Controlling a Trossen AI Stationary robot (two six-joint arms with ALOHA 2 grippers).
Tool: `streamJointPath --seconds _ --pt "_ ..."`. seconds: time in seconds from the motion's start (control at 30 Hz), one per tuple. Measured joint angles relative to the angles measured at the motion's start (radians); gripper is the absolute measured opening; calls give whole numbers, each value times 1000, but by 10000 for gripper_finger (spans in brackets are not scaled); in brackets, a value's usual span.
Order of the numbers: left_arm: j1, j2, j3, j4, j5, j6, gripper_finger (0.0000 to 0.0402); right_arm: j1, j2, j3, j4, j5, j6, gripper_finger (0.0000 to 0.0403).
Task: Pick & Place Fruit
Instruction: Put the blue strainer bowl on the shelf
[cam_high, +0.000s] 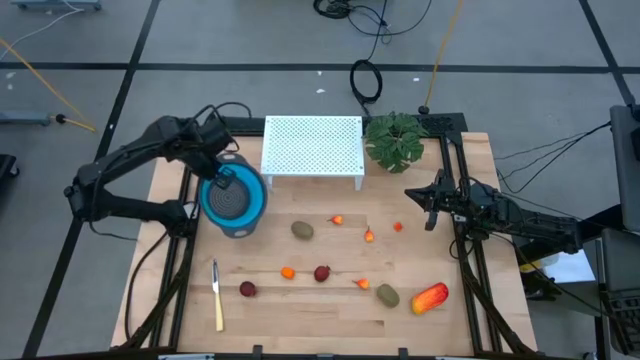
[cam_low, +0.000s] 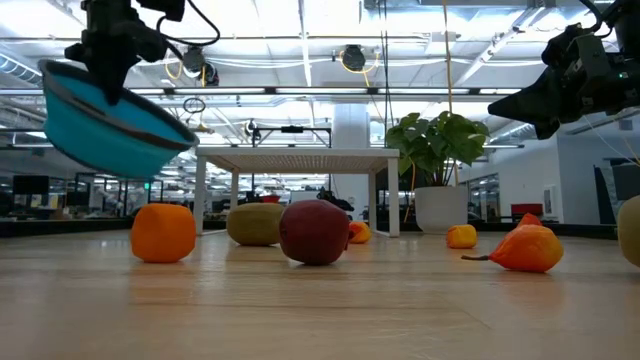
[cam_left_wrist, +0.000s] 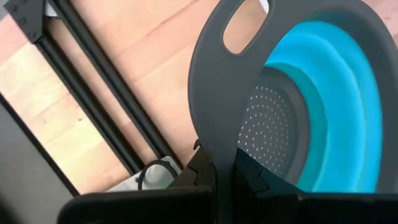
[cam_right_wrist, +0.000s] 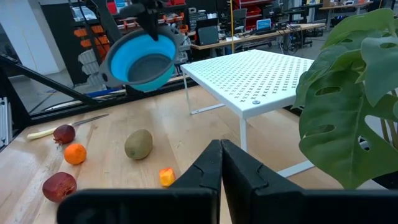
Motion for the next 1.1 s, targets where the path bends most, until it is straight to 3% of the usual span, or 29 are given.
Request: streamJointPath --seconds 0.83,1.1 --pt "0 -1 336 9 -18 5 5 0 0 0 0 0 0 4" --pt "0 2 349 238 -19 -73 5 0 0 0 0 0 0 4"
